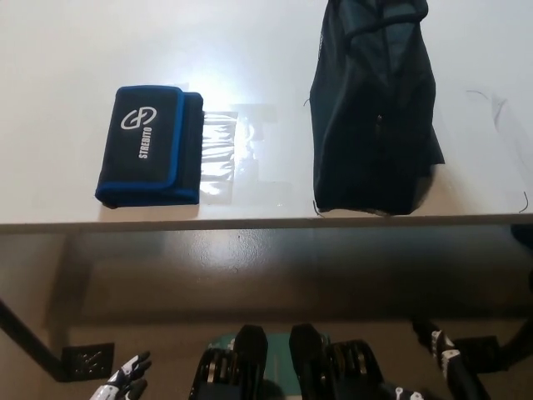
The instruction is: Use both hands to pick up the lunch bag on the right hand side and smoothly move it near the note book on the left hand side
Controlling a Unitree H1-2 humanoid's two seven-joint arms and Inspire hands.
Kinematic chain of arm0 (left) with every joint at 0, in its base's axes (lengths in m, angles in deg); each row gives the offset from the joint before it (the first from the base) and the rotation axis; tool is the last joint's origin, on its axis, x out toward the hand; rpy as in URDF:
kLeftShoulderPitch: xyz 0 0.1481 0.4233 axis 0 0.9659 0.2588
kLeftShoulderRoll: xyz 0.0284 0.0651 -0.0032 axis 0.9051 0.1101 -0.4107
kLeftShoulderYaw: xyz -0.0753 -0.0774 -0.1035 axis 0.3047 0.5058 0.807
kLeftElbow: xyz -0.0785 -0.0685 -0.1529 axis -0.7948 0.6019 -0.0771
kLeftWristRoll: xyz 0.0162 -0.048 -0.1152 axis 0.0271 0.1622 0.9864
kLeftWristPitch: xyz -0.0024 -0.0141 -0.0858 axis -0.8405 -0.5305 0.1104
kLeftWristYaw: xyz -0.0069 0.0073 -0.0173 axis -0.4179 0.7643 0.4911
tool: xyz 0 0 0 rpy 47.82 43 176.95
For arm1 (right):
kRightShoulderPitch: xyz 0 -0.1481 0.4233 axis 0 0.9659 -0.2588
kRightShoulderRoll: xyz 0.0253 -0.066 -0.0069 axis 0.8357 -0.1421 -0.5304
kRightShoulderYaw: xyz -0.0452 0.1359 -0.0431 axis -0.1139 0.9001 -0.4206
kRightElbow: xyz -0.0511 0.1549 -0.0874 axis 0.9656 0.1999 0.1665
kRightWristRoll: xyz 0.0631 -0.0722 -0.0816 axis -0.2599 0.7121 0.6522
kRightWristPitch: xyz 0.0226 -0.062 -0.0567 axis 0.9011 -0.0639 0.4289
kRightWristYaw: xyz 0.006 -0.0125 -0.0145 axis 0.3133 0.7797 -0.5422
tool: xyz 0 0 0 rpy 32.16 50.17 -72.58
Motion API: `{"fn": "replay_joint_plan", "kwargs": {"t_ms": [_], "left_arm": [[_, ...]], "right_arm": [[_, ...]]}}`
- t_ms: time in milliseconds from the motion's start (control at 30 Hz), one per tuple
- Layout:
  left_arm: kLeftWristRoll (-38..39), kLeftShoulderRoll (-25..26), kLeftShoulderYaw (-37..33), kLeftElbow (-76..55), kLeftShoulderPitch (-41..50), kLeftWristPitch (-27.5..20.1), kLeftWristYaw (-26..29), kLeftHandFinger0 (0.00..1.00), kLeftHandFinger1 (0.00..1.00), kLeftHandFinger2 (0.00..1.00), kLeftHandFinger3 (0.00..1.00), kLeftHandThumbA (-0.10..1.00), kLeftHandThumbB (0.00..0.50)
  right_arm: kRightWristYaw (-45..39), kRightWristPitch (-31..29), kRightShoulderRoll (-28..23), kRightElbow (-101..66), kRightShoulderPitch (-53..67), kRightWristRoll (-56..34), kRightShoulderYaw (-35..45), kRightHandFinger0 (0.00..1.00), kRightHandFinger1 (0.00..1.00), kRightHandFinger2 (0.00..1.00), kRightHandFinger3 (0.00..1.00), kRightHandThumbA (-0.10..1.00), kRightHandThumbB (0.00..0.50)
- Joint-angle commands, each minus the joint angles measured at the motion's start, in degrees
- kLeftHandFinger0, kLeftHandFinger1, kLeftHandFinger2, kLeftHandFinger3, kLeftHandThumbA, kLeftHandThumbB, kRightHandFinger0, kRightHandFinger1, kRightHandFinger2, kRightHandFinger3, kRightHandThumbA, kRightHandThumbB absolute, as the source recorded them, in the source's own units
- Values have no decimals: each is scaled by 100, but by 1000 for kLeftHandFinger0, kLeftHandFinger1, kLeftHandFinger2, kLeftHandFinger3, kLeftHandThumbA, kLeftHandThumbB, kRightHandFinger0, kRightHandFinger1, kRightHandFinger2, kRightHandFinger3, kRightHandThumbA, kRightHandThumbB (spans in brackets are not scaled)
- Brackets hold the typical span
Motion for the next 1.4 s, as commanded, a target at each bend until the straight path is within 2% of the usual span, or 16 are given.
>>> {"fn": "replay_joint_plan", "kwargs": {"t_ms": [0, 33, 133, 167, 200, 300, 467, 600, 700, 867, 933, 1033, 1100, 1167, 1200, 1367], "left_arm": [[355, 80, 232, -483, -167, -579, -93, 1000, 1000, 1000, 1000, 1000, 285], [393, 85, 257, -538, -213, -653, -97, 1000, 1000, 1000, 1000, 1000, 270], [362, 119, 295, -728, -301, -659, -133, 1000, 1000, 1000, 1000, 1000, 250], [342, 130, 310, -824, -333, -620, -145, 1000, 1000, 1000, 1000, 1000, 255], [367, 134, 334, -942, -409, -572, -171, 1000, 1000, 1000, 1000, 1000, 266], [411, 119, 378, -1134, -555, -447, -195, 1000, 1000, 1000, 1000, 1000, 298], [635, 111, 420, -1476, -838, -173, -320, 1000, 1000, 1000, 1000, 1000, 297], [550, 48, 430, -1593, -1194, 15, -331, 1000, 1000, 1000, 1000, 1000, 377], [535, -7, 418, -1642, -1380, 105, -338, 1000, 1000, 1000, 1000, 1000, 385], [569, -122, 356, -1484, -1851, 260, -413, 1000, 1000, 1000, 1000, 1000, 361], [528, -197, 311, -1383, -2136, 365, -444, 1000, 1000, 1000, 1000, 1000, 335], [489, -315, 277, -1242, -2468, 465, -439, 1000, 1000, 1000, 1000, 1000, 313], [518, -466, 265, -1070, -2738, 547, -398, 1000, 1000, 1000, 1000, 1000, 325], [491, -537, 242, -967, -2862, 566, -387, 1000, 1000, 1000, 1000, 1000, 337], [424, -592, 200, -823, -3010, 560, -382, 1000, 1000, 1000, 1000, 1000, 331], [297, -722, 130, -458, -3345, 592, -381, 1000, 1000, 1000, 1000, 1000, 286]], "right_arm": [[510, -831, 25, -269, -160, 225, 333, 1000, 1000, 1000, 1000, 1000, 220], [521, -831, 33, -341, -178, 209, 397, 1000, 1000, 1000, 1000, 1000, 234], [613, -831, 15, -469, -225, 303, 507, 1000, 1000, 1000, 1000, 1000, 225], [608, -831, 3, -534, -232, 282, 541, 1000, 1000, 1000, 1000, 1000, 212], [603, -831, -11, -611, -257, 272, 591, 1000, 1000, 1000, 1000, 1000, 237], [597, -831, -9, -693, -316, 272, 678, 1000, 1000, 1000, 1000, 1000, 253], [569, -781, 7, -911, -413, 212, 795, 1000, 1000, 1000, 1000, 1000, 260], [530, -720, -6, -1054, -534, 99, 872, 1000, 1000, 1000, 1000, 1000, 242], [506, -751, -39, -1087, -625, 61, 916, 1000, 1000, 1000, 1000, 1000, 227], [322, -397, -16, -1291, -867, -523, 953, 1000, 1000, 1000, 1000, 1000, 205], [281, -192, -15, -1424, -1004, -740, 967, 1000, 1000, 1000, 1000, 1000, 196], [268, 148, 4, -1571, -1227, -917, 986, 1000, 1000, 1000, 1000, 1000, 223], [262, 530, 58, -1514, -1489, -1293, 1058, 1000, 1000, 1000, 1000, 1000, 271], [210, 619, 61, -1404, -1602, -1507, 1095, 1000, 1000, 1000, 1000, 1000, 274], [127, 702, 28, -1244, -1762, -1725, 1140, 1000, 1000, 1000, 1000, 1000, 207], [71, 948, 16, -924, -2174, -2001, 1244, 1000, 1000, 1000, 1000, 1000, 219]]}}
